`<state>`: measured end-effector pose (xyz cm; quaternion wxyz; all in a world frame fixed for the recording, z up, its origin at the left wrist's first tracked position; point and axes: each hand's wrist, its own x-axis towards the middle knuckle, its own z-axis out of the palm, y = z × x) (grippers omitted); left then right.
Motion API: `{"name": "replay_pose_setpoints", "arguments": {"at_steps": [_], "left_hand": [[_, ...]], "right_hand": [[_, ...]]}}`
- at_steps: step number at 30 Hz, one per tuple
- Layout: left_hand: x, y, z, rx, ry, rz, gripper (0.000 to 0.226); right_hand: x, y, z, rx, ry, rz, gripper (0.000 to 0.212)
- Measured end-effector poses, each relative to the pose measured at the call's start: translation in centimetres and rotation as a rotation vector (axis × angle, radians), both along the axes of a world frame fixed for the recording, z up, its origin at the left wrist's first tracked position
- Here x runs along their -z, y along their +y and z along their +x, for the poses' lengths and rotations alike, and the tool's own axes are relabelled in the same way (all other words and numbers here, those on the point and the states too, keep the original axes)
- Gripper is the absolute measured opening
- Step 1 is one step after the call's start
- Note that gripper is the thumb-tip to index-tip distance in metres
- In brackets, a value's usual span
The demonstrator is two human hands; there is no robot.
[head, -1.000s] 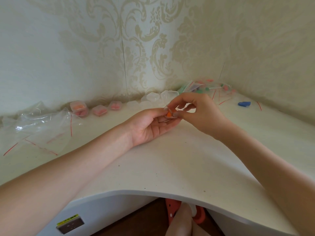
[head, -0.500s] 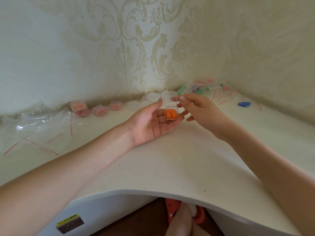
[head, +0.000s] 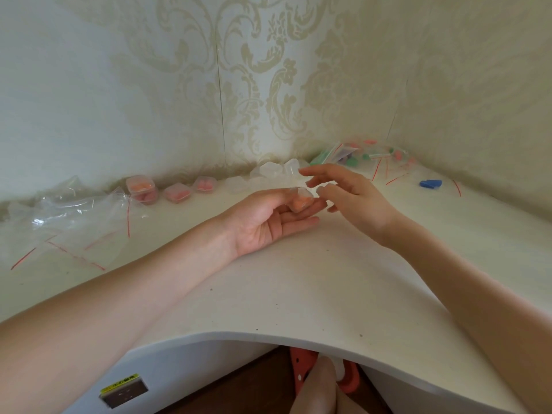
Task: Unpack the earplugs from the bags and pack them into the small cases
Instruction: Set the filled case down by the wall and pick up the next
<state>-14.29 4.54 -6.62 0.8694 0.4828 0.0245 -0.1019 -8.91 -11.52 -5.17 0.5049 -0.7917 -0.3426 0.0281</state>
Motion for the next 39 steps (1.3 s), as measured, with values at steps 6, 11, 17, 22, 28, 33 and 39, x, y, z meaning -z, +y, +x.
{"name": "replay_pose_setpoints", "arguments": {"at_steps": [6, 11, 17, 22, 28, 33, 39], "left_hand": [[-0.3, -0.1, 0.0, -0.027, -0.070, 0.214, 0.023], [-1.4, 0.0, -0.9, -0.268, -0.066, 0.595, 0.027], [-3.3, 7.1, -4.5, -0.757, -0.180, 1.150, 0.019], [-4.2, 11.3, -7.3, -0.885, -0.194, 1.270, 0.012], [-2.3, 13.1, -3.9, -0.758, -0.131, 1.506, 0.018], [-1.6, 12.9, -2.9, -0.860, -0.217, 1.683, 0.008], [-1.3, 12.7, -2.4, -0.829, -0.245, 2.066, 0.011]], "right_hand": [[0.6, 0.1, 0.5, 0.015, -0.010, -0.019, 0.027], [1.4, -0.6, 1.7, 0.079, -0.036, -0.035, 0.019], [2.3, -1.1, 2.7, 0.129, -0.125, -0.147, 0.016], [2.3, -1.0, 2.3, 0.133, -0.162, -0.201, 0.016], [2.2, -1.2, 2.1, 0.150, -0.167, -0.205, 0.016], [2.4, -1.3, 2.4, 0.167, -0.163, -0.211, 0.016], [2.3, -1.4, 2.5, 0.147, -0.186, -0.226, 0.017]]}}
